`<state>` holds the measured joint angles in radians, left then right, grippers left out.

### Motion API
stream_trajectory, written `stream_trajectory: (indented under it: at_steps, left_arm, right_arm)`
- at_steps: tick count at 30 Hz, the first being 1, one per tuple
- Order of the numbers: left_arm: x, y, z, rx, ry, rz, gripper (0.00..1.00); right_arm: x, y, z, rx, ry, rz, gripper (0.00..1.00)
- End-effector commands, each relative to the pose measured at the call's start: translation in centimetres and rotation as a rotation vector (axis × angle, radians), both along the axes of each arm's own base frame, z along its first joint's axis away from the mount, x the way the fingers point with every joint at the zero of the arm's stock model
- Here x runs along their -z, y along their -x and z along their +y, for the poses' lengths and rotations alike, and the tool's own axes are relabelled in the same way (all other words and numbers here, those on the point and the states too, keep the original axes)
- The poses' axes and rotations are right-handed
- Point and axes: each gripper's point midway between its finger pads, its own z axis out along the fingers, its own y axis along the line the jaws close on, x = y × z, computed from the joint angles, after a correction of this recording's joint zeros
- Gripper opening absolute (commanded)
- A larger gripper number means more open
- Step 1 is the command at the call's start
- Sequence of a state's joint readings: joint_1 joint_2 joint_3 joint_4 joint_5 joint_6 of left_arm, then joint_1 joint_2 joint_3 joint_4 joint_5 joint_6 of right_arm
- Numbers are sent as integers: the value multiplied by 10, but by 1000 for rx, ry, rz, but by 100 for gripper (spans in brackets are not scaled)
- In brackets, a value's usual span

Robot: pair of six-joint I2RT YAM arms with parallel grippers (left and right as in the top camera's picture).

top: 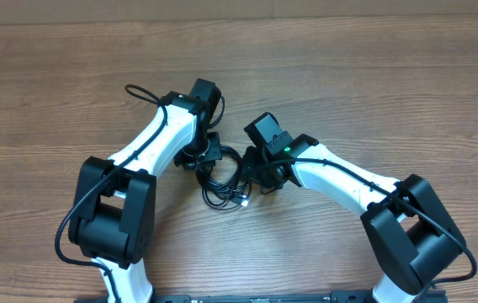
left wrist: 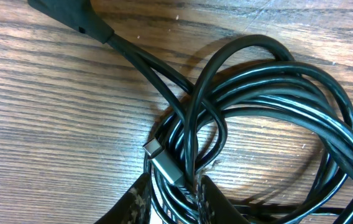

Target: Untangle cables

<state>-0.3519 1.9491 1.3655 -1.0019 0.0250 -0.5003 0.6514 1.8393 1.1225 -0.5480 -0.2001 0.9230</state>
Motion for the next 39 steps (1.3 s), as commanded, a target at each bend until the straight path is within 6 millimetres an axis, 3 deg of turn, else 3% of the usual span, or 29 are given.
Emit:
stream_trajectory:
  at_steps: [1,23,28,30,34,39]
  left_arm:
    - [6,3,3,-18,-21,16,26]
    - [23,3,6,-54,-33,-14,26]
    - [23,3,6,-54,-31,-13,20]
    - [23,4,6,-52,-30,-12,5]
    - [17,4,-2,65,30,6,4]
    - [4,2,0,65,26,24,4]
  right_arm:
    - [3,-1,-2,4,17,-9,25]
    - [3,-1,-2,5,20,-11,26]
    - [3,-1,-2,5,20,-11,26]
    - [3,-1,-2,5,20,-11,25]
    - [3,-1,-2,5,20,-11,24]
    - [3,-1,-2,5,19,-11,24]
